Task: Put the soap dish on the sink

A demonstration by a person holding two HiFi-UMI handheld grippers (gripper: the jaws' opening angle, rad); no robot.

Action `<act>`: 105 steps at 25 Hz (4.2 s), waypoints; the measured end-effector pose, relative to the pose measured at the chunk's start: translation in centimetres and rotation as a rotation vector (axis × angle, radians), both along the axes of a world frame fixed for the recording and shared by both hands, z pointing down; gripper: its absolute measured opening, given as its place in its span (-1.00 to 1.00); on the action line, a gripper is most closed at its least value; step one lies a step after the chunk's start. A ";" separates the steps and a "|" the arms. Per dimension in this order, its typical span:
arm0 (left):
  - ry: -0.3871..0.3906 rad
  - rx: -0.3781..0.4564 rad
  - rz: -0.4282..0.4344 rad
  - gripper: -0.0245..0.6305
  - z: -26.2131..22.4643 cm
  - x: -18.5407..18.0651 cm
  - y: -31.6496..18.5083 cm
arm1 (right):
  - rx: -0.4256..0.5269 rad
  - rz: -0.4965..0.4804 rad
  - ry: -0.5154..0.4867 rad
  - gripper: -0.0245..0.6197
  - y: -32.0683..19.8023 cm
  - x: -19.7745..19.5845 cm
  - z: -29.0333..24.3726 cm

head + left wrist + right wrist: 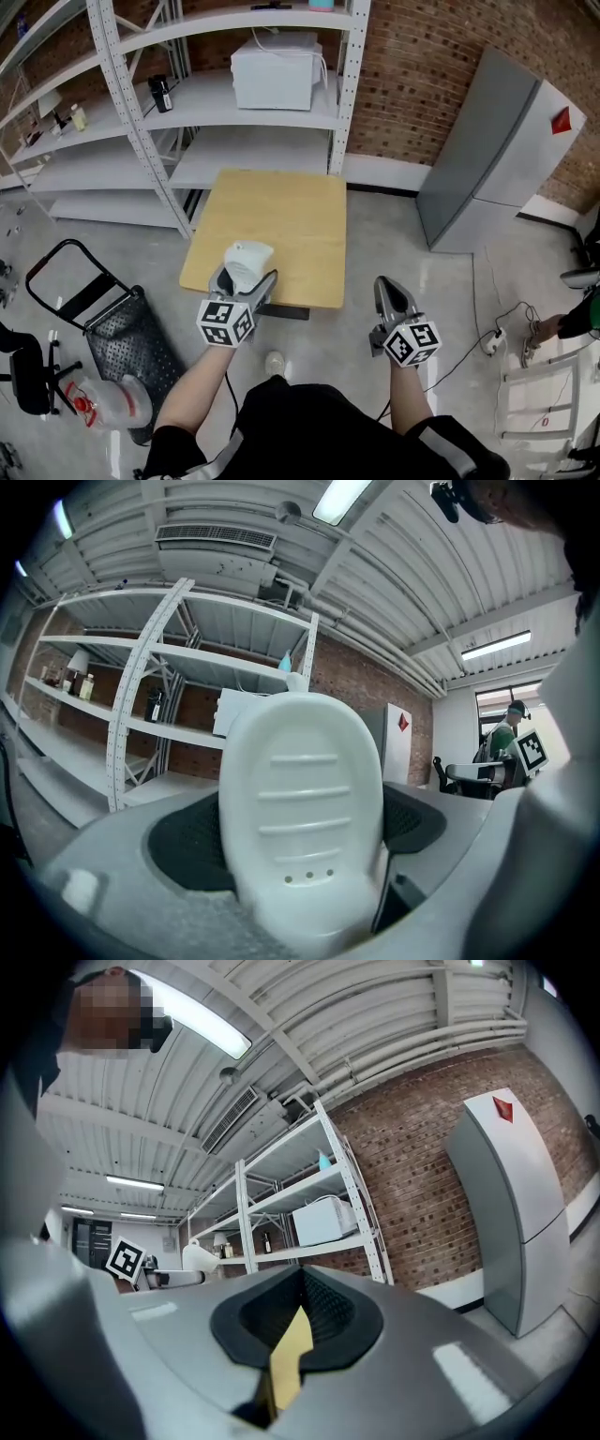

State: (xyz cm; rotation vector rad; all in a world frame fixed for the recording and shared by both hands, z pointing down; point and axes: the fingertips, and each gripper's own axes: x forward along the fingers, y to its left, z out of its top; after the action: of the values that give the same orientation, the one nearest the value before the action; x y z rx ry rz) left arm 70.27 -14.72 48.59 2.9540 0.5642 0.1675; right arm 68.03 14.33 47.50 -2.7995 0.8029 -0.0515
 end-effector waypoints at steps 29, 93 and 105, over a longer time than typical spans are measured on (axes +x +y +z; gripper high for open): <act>-0.277 0.062 0.153 0.49 11.9 13.3 -7.5 | -0.152 -0.020 -0.126 -0.90 -13.8 14.5 6.5; -0.794 0.278 0.139 0.52 29.6 18.9 -3.1 | -0.156 -0.023 -0.504 -0.90 -11.4 17.6 20.7; -0.545 0.135 0.152 0.49 20.5 19.3 -3.2 | -0.118 -0.004 -0.367 -0.90 -11.8 18.0 15.4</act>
State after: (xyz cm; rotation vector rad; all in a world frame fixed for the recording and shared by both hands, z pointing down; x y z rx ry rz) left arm 89.60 -17.88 69.04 2.7924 0.7072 1.0192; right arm 86.04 2.56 62.86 -2.7692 0.7333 -0.6115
